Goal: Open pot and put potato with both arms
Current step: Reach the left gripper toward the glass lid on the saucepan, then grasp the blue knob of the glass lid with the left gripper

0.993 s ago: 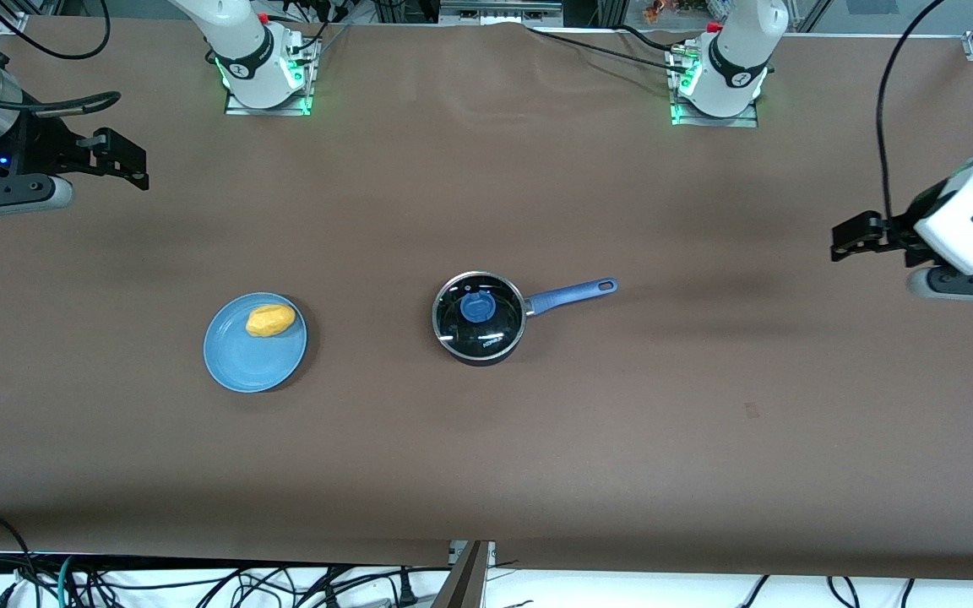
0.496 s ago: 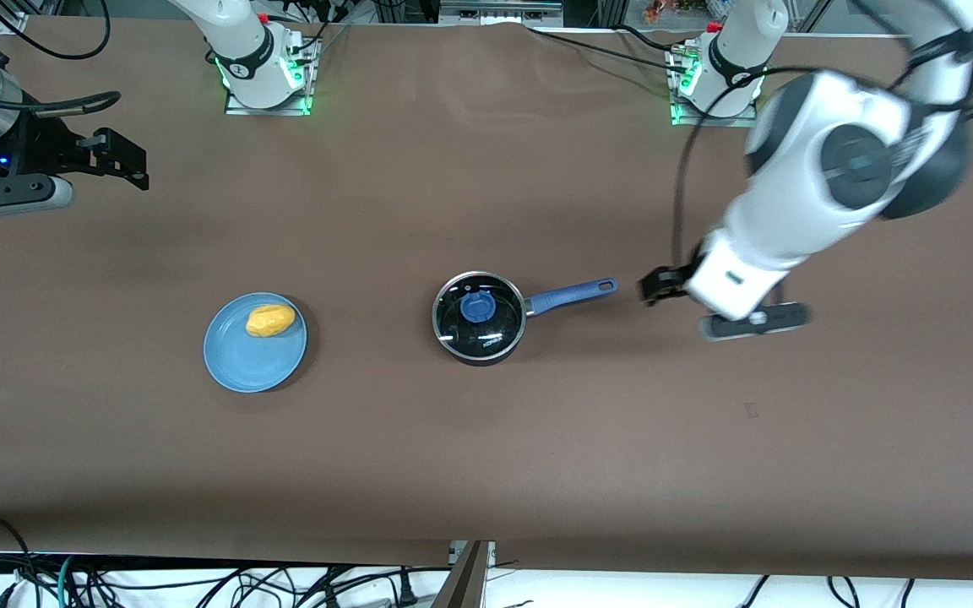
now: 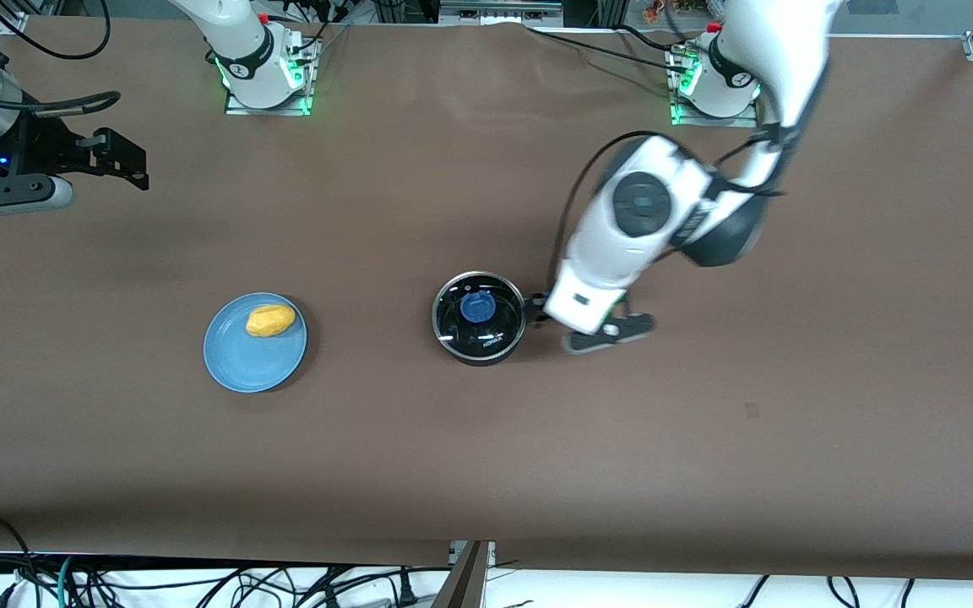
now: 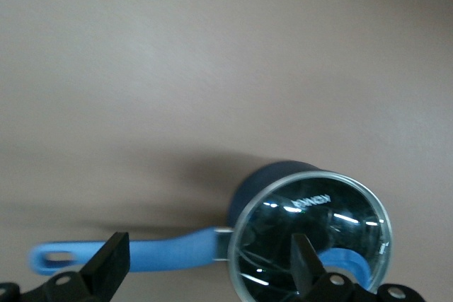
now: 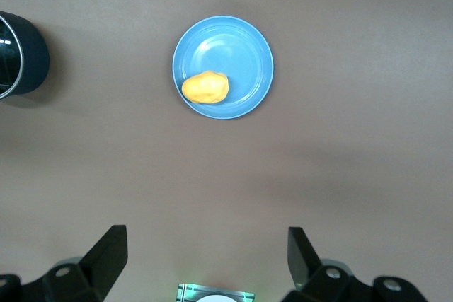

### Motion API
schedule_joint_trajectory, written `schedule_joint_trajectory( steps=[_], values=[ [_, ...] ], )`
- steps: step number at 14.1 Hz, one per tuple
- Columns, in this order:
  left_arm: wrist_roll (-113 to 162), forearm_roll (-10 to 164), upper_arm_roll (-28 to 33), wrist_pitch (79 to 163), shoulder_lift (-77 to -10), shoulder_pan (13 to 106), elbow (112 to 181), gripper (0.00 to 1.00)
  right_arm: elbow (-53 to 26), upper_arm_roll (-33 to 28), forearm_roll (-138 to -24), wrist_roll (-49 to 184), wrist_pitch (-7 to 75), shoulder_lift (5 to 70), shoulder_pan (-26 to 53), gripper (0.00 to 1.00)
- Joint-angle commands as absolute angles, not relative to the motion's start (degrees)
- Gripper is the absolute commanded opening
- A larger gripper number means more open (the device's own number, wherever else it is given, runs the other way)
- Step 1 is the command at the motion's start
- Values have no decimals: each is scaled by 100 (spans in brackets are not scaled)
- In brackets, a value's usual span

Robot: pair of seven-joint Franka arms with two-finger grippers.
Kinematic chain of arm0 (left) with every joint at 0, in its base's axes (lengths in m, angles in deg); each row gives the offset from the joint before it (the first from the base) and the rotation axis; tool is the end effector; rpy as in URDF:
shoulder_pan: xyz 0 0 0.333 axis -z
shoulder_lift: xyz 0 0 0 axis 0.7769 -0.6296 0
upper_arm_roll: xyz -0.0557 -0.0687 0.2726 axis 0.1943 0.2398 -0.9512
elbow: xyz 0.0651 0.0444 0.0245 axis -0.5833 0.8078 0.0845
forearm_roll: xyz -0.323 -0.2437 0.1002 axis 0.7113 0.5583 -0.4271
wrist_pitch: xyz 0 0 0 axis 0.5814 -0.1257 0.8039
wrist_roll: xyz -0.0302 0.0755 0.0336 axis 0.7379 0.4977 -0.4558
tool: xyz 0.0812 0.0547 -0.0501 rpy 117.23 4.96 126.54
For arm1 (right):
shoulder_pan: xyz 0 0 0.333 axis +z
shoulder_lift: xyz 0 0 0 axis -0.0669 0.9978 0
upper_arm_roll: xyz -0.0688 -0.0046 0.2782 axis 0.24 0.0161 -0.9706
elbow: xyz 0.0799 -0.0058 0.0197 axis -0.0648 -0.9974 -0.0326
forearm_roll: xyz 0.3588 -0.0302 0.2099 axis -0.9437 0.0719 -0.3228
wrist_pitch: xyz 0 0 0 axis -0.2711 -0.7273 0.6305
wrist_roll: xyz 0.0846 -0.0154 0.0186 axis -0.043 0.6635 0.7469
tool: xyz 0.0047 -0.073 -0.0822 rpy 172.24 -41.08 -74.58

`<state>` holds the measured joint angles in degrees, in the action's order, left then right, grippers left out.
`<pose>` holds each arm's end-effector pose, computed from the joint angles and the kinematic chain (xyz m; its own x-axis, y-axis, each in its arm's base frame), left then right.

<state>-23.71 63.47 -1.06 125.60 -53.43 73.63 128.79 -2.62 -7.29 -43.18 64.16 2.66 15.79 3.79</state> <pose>0.6016 -0.4168 0.3156 0.9509 0.3096 -0.0054 0.3078 -0.9433 0.1240 0.5721 0.0705 0.5852 0.9842 0.1481 -0.0973 0.1495 -0.9887 0.0077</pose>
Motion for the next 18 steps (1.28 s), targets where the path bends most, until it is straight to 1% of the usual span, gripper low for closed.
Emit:
schedule_joint_trajectory(
  steps=[1,2,4,5,7,9,15,16,17,18],
  values=[
    [-2999,5977,-226,12420,-5901,7866,12068,100,-153,-752,-4260,6444,220,1611,372,100],
    [-3061,5959,-235,12419,-5963,7988,12024,100,-162,-743,-4260,6444,220,1611,372,100],
    [-3132,5959,-436,12402,-6104,8330,11936,100,-162,-743,-4260,6444,211,1620,363,100],
    [-3306,5959,-612,12393,-6200,8533,11814,100,-162,-743,-4260,6444,211,1620,363,100],
    [-3544,5959,-771,12375,-6472,8797,11515,100,-162,-743,-4260,6444,202,1620,363,100],
    [-3616,5959,-815,12340,-6596,8895,11408,100,-171,-734,-4260,6444,193,1620,346,100],
    [-3616,5950,-815,12305,-6641,8956,11426,100,-162,-708,-4260,6436,202,1655,319,100],
    [-3616,5950,-824,12314,-6649,8956,11426,89,-171,-717,-4260,6435,193,1655,337,100],
    [-3616,5950,-816,12305,-6649,8956,11426,80,-171,-717,-4251,6435,202,1664,354,100],
    [-3616,5950,-815,12305,-6649,8956,11435,77,-171,-717,-4251,6435,211,1664,354,100]
  ],
)
